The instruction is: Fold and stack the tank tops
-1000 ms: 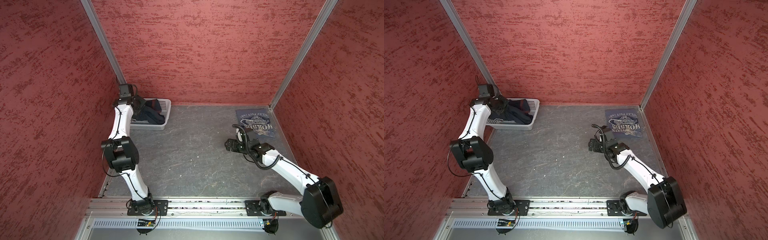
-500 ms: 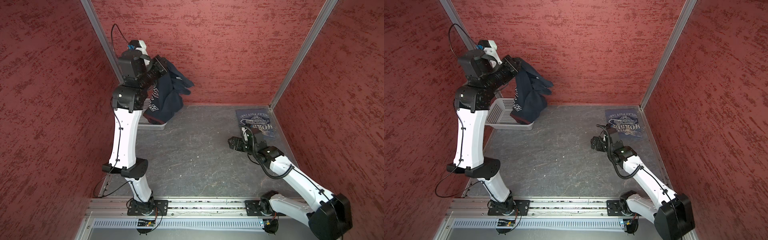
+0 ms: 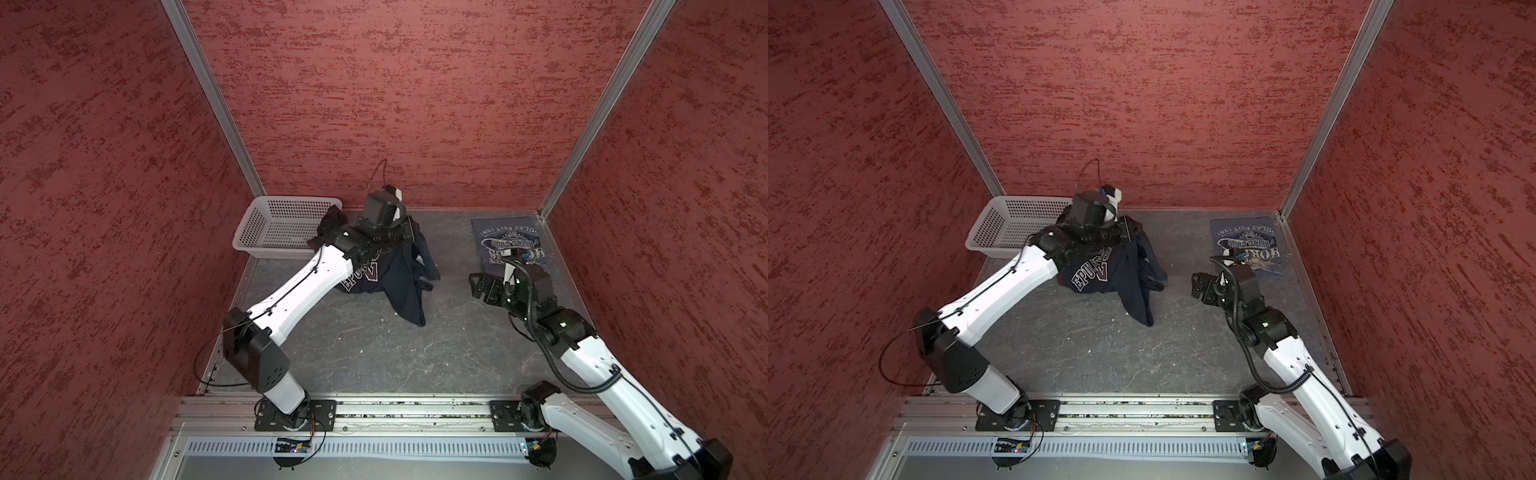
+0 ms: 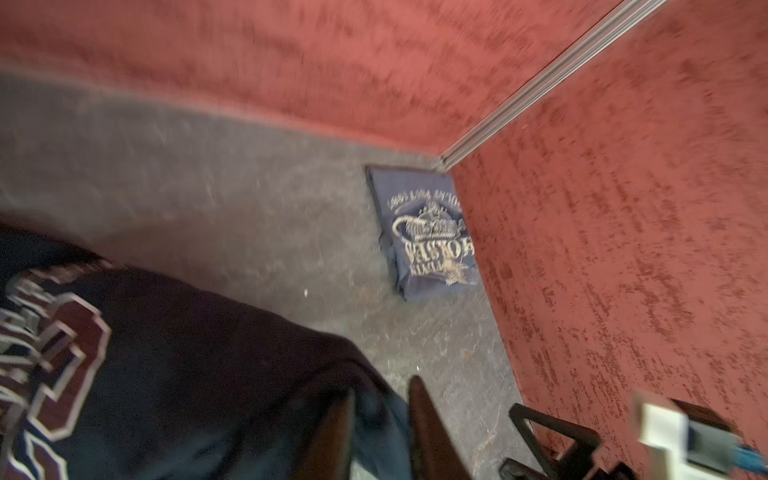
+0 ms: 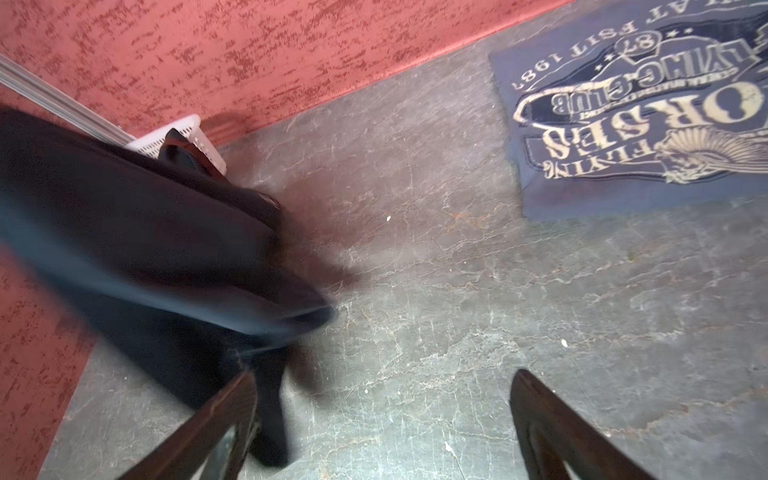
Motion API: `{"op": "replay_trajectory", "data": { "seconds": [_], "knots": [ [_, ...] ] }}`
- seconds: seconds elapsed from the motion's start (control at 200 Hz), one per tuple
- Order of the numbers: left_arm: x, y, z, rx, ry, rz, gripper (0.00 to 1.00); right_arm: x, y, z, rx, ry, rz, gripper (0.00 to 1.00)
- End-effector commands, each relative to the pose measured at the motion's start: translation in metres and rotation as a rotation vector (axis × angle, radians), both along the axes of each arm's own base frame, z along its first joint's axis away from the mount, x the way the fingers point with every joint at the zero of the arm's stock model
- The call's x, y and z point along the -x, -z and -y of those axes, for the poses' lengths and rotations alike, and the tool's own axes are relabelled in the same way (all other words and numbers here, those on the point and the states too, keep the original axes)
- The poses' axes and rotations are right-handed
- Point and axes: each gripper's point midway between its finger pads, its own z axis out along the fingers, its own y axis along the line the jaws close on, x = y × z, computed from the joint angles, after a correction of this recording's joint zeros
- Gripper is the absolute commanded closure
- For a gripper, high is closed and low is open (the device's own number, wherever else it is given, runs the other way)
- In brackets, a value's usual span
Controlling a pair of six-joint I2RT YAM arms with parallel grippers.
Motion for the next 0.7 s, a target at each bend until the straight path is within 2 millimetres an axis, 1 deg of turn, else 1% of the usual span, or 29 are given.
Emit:
{"op": "replay_trajectory", "data": {
  "seconds": [0.0, 0.045, 0.095, 0.155, 0.195, 0.2, 0.311, 0.391, 0.396, 0.441, 0.486, 0.536, 0.546, 0.616, 0.661, 0.696],
  "knots": [
    [0.017, 0.026, 0.029, -0.003, 0.078, -0.084, 0.29, 0.000, 0.013, 0.001, -0.004, 0.025, -0.031, 0.04],
    [0.022, 0.044, 0.019, -0.080, 0.055, -0.124, 0.23, -0.001, 0.019, -0.005, -0.022, 0.006, -0.050, 0.04],
    [0.027, 0.057, 0.003, -0.136, 0.021, -0.144, 0.19, -0.001, 0.028, -0.012, -0.045, -0.015, -0.079, 0.05],
    [0.037, 0.065, -0.018, -0.173, -0.019, -0.142, 0.15, -0.002, 0.040, -0.022, -0.084, -0.045, -0.113, 0.06],
    [0.044, 0.068, -0.032, -0.183, -0.040, -0.126, 0.13, -0.002, 0.047, -0.032, -0.118, -0.072, -0.129, 0.06],
    [0.044, 0.066, -0.033, -0.181, -0.043, -0.120, 0.13, -0.002, 0.048, -0.033, -0.123, -0.076, -0.132, 0.06],
    [0.069, 0.076, -0.076, -0.213, -0.118, -0.083, 0.11, 0.000, 0.070, -0.066, -0.185, -0.141, -0.195, 0.07],
    [0.087, 0.088, -0.109, -0.224, -0.184, -0.069, 0.09, 0.006, 0.086, -0.098, -0.210, -0.203, -0.254, 0.07],
    [0.088, 0.086, -0.111, -0.218, -0.187, -0.064, 0.09, 0.006, 0.087, -0.100, -0.207, -0.208, -0.257, 0.07],
    [0.098, 0.094, -0.129, -0.211, -0.224, -0.065, 0.09, 0.010, 0.100, -0.116, -0.202, -0.223, -0.300, 0.07],
    [0.107, 0.099, -0.143, -0.191, -0.249, -0.066, 0.09, 0.016, 0.113, -0.129, -0.194, -0.233, -0.340, 0.08],
    [0.117, 0.107, -0.162, -0.180, -0.289, -0.079, 0.09, 0.021, 0.128, -0.139, -0.188, -0.236, -0.386, 0.08],
    [0.118, 0.106, -0.165, -0.170, -0.297, -0.074, 0.09, 0.022, 0.131, -0.141, -0.188, -0.236, -0.396, 0.08],
    [0.128, 0.112, -0.188, -0.154, -0.348, -0.077, 0.09, 0.029, 0.149, -0.150, -0.181, -0.228, -0.451, 0.09],
    [0.133, 0.115, -0.202, -0.145, -0.385, -0.079, 0.09, 0.033, 0.158, -0.155, -0.179, -0.229, -0.479, 0.11],
    [0.136, 0.117, -0.212, -0.136, -0.413, -0.079, 0.09, 0.036, 0.160, -0.161, -0.186, -0.238, -0.486, 0.12]
  ]
}}
